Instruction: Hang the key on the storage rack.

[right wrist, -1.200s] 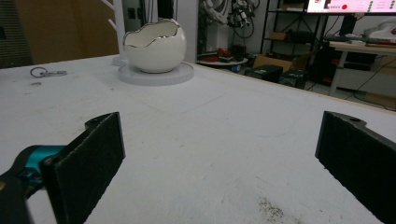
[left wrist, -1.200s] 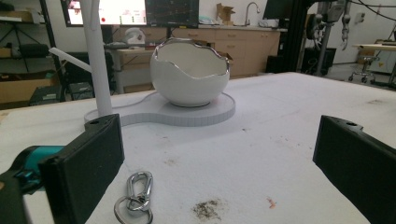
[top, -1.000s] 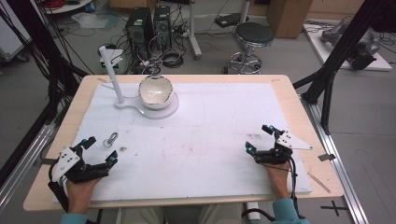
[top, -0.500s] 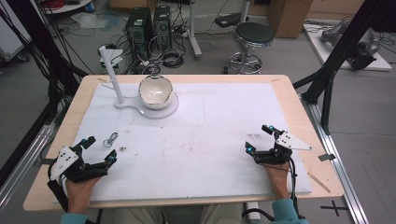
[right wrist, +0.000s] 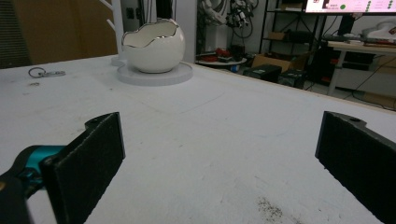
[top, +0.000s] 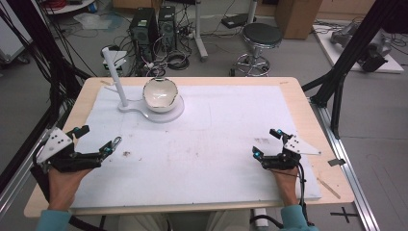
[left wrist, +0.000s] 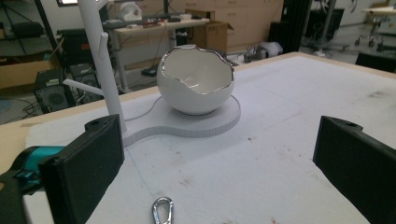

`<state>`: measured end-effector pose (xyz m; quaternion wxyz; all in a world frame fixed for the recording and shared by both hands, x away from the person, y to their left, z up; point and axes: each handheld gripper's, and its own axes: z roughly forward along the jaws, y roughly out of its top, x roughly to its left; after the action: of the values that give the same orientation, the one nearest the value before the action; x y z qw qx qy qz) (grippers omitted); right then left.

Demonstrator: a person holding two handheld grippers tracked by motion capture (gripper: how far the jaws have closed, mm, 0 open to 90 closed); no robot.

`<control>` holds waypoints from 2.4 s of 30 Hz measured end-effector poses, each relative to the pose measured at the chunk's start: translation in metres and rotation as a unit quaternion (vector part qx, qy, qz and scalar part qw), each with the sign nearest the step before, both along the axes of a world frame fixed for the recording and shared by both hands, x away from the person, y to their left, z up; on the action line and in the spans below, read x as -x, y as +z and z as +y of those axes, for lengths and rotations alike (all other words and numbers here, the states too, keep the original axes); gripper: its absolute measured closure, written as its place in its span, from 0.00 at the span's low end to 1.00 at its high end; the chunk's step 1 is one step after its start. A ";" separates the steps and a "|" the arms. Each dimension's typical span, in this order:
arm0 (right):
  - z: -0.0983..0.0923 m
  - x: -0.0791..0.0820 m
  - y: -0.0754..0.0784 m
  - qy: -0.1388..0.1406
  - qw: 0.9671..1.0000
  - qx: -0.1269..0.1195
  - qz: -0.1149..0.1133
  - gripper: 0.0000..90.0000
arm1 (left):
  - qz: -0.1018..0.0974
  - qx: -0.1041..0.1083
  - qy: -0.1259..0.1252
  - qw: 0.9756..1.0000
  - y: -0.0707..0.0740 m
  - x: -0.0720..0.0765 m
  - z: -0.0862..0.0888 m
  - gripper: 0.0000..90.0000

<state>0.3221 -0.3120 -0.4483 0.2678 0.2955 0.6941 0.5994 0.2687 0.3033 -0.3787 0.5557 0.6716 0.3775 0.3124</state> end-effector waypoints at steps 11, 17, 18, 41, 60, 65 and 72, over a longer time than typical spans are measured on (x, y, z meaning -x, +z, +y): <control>0.000 0.000 0.000 0.000 1.000 -0.002 0.002 0.01 | 0.054 -0.072 -0.007 0.996 0.042 -0.030 0.008 0.03; 0.000 0.000 0.000 -0.001 1.000 0.000 0.000 0.01 | 0.132 -0.110 -0.009 0.985 0.052 -0.050 0.017 0.03; 0.000 0.000 0.000 -0.001 1.000 0.000 0.000 0.01 | 0.132 -0.110 -0.009 0.985 0.052 -0.050 0.017 0.03; 0.000 0.000 0.000 -0.001 1.000 -0.002 0.001 0.01 | 0.273 -0.190 0.021 0.943 0.022 -0.091 0.007 0.03; 0.000 0.000 0.000 0.000 1.000 -0.002 0.004 0.01 | 0.365 -0.190 0.001 0.911 -0.006 -0.102 0.001 0.14; 0.000 0.000 0.000 -0.001 1.000 -0.002 0.002 0.01 | 0.382 -0.199 -0.005 0.902 -0.008 -0.106 0.001 0.16; 0.000 0.000 0.000 -0.001 1.000 -0.002 0.003 0.01 | 0.412 -0.205 -0.011 0.888 -0.011 -0.111 -0.001 0.18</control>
<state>0.3222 -0.3124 -0.4483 0.2654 0.2984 0.6933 0.5999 0.3801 0.3028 -0.3902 0.2038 0.8433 0.4921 0.0721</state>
